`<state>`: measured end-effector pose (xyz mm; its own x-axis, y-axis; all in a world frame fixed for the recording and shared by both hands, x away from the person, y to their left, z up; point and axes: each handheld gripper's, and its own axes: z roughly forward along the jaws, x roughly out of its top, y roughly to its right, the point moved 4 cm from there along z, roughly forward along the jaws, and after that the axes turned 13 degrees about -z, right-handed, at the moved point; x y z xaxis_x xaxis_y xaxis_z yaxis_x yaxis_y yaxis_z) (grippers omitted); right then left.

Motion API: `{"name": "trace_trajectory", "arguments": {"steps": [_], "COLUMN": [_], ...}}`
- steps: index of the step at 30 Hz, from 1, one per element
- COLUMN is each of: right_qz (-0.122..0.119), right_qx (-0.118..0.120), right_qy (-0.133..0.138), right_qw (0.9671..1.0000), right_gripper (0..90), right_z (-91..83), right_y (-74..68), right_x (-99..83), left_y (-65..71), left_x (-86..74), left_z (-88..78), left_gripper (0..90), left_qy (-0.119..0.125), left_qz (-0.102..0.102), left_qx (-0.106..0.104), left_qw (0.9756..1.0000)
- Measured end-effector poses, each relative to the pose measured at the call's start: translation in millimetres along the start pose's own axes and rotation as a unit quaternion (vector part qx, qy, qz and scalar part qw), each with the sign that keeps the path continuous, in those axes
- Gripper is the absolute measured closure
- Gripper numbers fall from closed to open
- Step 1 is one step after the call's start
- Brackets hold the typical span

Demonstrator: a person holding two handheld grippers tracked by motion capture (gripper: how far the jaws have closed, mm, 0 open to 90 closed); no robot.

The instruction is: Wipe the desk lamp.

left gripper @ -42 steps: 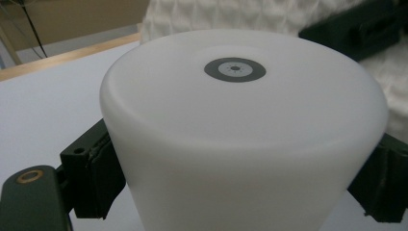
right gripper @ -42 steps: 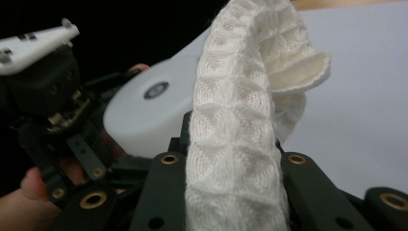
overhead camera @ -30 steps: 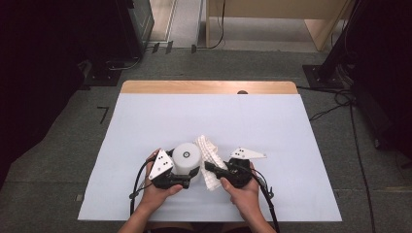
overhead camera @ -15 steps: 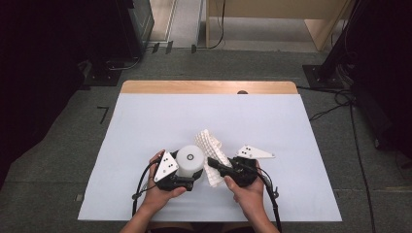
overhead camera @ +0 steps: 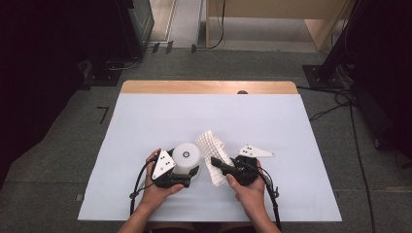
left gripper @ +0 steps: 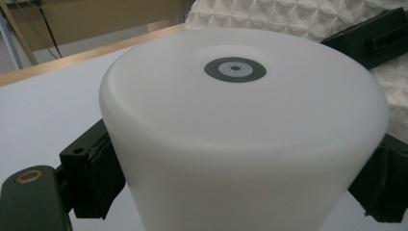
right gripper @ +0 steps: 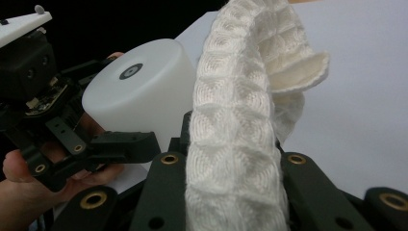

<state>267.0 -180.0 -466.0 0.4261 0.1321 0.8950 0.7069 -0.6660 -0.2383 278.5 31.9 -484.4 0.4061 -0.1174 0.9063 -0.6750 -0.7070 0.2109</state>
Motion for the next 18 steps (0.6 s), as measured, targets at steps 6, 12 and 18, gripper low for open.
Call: {"name": "trace_trajectory", "arguments": {"steps": [6,12,18], "right_qz": [0.0,0.003,-0.002], "right_qx": [-0.002,-0.007,-0.007], "right_qy": [-0.001,0.004,0.004], "right_qw": [1.0,1.0,1.0], "right_gripper": [73.8,73.8,73.7], "right_z": [0.3,-3.5,-4.4], "right_y": [2.5,3.9,0.5], "right_x": [-0.8,1.2,1.3], "left_y": [3.9,6.2,12.4], "left_x": [4.3,6.1,0.0], "left_z": [-9.7,-14.2,-8.7], "left_gripper": [6.3,6.4,6.3], "left_qy": [0.019,0.03,0.027], "left_qz": [-0.012,-0.032,-0.043], "left_qx": [0.013,0.027,0.07], "left_qw": [0.9997,0.9987,0.9962]}}
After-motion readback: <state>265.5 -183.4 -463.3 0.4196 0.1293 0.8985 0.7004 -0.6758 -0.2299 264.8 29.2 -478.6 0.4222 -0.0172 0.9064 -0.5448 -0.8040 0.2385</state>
